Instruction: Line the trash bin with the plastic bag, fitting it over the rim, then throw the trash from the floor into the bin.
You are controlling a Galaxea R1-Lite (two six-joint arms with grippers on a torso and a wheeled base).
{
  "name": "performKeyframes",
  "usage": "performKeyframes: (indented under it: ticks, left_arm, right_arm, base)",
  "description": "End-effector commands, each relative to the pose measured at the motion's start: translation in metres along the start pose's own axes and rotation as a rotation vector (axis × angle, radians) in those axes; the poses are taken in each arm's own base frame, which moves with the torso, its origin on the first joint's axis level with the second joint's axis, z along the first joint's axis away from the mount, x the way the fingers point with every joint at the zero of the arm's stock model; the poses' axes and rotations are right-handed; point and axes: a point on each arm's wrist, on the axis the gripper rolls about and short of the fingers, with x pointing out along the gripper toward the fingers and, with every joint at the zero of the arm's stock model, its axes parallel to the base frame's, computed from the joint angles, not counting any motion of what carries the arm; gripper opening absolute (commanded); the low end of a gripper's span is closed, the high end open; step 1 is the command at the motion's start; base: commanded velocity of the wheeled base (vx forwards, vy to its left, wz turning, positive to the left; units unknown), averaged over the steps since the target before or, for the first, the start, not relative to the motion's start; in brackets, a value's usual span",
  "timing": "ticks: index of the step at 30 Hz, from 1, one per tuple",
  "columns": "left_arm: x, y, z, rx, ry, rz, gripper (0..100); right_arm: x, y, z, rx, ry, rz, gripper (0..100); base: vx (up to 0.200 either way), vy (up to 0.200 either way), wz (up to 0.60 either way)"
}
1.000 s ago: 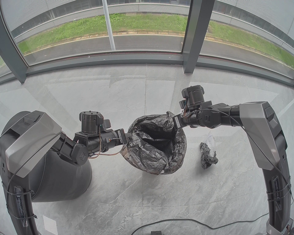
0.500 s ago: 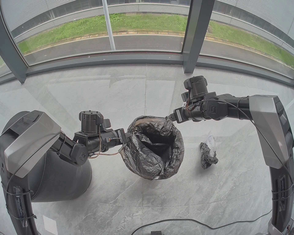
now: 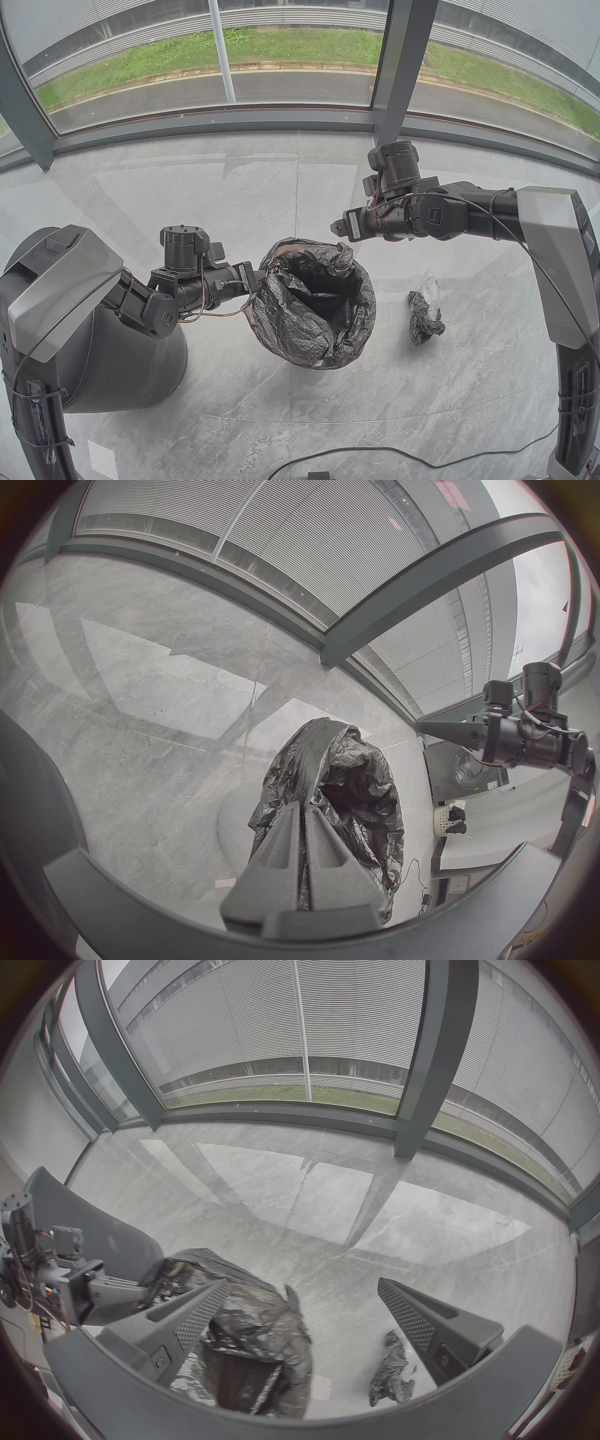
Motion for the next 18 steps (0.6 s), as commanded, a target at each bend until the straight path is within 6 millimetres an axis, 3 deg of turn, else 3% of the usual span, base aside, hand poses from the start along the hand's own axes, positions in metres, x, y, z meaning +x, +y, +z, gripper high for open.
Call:
performKeyframes:
  ticks: [1, 9, 13, 18]
  left_arm:
    - [-0.002, 0.008, 0.003, -0.007, -0.010, 0.017, 0]
    - [-0.003, 0.032, 0.005, -0.028, -0.018, 0.063, 0]
    - [0.002, 0.036, -0.003, -0.034, 0.003, 0.069, 0]
    - [0.010, 0.041, -0.013, -0.039, 0.024, 0.064, 0]
  right_arm:
    - [-0.009, 0.029, 0.001, -0.007, -0.010, 0.061, 100]
    - [-0.009, 0.077, -0.014, 0.043, 0.031, 0.173, 100]
    - [0.005, 0.084, -0.028, 0.042, 0.070, 0.182, 100]
    - [0.006, 0.084, -0.030, 0.041, 0.075, 0.182, 100]
  base:
    - [0.000, 0.000, 0.00]
    - [0.000, 0.000, 0.00]
    - [0.000, 0.000, 0.00]
    - [0.000, 0.000, 0.00]
